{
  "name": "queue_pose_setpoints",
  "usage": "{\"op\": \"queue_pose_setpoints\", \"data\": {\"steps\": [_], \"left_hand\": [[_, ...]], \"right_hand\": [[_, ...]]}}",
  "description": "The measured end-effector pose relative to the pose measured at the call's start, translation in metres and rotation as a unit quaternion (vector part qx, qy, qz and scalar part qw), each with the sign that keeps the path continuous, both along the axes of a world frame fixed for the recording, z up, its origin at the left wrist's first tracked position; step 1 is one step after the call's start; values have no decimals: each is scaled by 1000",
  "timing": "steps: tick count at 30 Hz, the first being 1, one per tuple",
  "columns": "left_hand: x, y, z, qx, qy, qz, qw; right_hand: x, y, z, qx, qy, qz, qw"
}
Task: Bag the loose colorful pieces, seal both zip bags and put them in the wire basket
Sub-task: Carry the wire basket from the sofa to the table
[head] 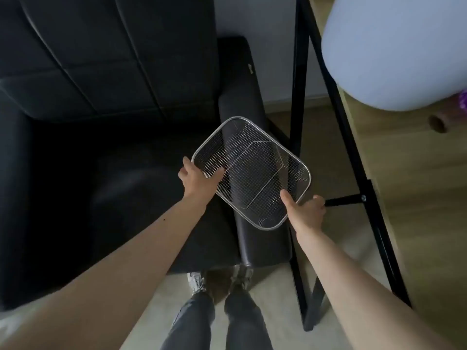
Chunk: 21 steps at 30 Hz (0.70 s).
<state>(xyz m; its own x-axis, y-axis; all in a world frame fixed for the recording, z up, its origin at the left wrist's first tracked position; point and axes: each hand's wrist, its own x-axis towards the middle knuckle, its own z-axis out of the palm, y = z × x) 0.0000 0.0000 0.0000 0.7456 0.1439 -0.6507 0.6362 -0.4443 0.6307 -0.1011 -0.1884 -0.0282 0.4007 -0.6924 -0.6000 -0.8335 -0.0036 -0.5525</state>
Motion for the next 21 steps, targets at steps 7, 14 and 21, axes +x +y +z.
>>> {"op": "queue_pose_setpoints", "data": {"steps": [7, 14, 21], "left_hand": [[-9, -15, -46, -46, 38, 139, 989], [-8, -7, -76, -40, 44, 185, 981], [-9, -1, -73, -58, 42, 204, 976]], "right_hand": [[6, -5, -33, 53, 2, 20, 998], [-1, -3, -45, 61, -24, 5, 998], [-2, -1, -43, 56, -48, -14, 997]]}}
